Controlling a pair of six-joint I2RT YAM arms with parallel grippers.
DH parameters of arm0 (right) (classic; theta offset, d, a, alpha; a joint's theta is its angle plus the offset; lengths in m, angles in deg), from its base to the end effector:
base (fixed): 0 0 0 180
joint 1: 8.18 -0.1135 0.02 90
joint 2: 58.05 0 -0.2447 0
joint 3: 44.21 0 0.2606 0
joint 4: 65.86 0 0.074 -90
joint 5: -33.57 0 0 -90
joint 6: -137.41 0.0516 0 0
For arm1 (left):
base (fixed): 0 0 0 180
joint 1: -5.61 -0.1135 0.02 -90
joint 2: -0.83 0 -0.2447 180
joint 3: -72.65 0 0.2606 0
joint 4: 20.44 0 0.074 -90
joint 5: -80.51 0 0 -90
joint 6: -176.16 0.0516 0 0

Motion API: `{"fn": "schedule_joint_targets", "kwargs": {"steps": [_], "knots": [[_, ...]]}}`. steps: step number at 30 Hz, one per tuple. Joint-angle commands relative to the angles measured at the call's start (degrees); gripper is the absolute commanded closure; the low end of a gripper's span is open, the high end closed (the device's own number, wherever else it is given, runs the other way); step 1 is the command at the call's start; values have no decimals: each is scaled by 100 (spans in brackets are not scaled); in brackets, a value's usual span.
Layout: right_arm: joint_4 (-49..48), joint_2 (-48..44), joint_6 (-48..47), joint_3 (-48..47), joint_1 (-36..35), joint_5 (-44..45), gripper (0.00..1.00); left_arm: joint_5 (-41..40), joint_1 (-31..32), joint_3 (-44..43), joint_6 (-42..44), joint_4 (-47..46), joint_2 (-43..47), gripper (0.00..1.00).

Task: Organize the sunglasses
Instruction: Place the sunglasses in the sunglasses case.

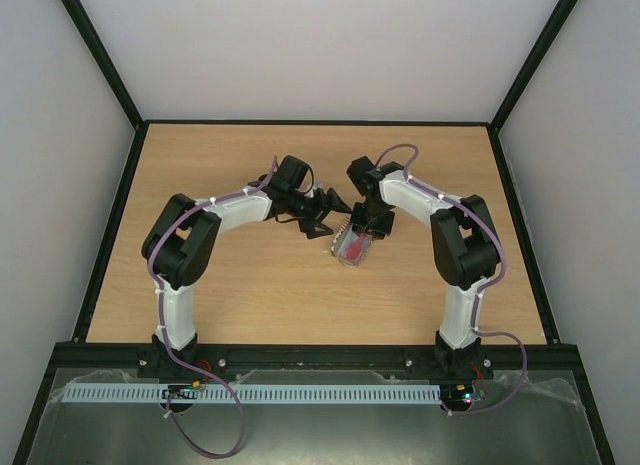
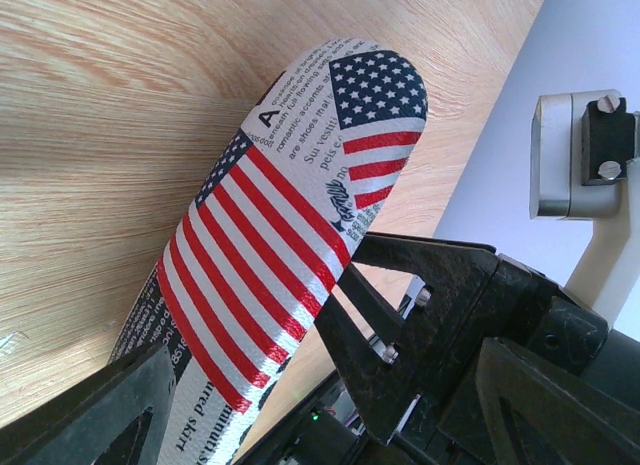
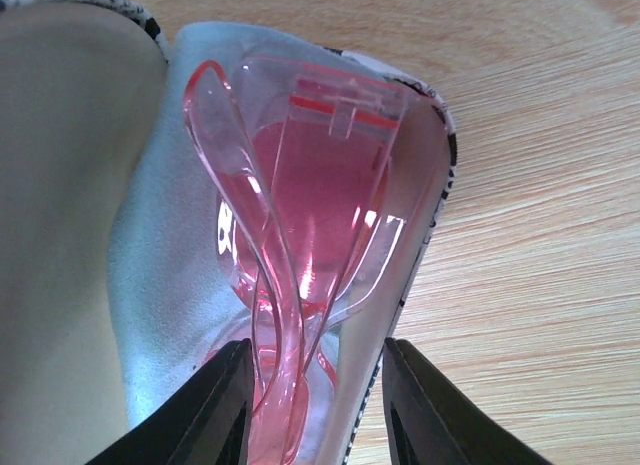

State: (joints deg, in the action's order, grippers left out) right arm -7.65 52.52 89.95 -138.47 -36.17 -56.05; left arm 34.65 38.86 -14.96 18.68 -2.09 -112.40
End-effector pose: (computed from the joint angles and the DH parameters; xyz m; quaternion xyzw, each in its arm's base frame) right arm 0.3442 0.1825 0.1484 0.1259 0.9829 0.0751 0.1119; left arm 0.3411 -0.2666 0.1486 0.1106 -0.8584 0.4996 0.0352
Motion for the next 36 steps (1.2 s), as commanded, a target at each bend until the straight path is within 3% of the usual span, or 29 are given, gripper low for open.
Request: {"fn": "schedule_joint_targets", "kwargs": {"steps": [1,5,10,22,36], "knots": [[71,-121,-83,-91,-31,-199,63,236,120,-151,69,6,172,15],[22,-114,-133,-27,-35,-343,64,234,125,-148,45,-37,177,15],[-42,-145,-161,131,-73,-446,83,233,123,-145,20,-73,178,15],[-131,-47,-168,252,-215,-592,95,235,132,-119,-10,-126,186,15],[-59,-249,-179,112,-221,-524,70,227,130,-154,-56,-163,178,15]]}}
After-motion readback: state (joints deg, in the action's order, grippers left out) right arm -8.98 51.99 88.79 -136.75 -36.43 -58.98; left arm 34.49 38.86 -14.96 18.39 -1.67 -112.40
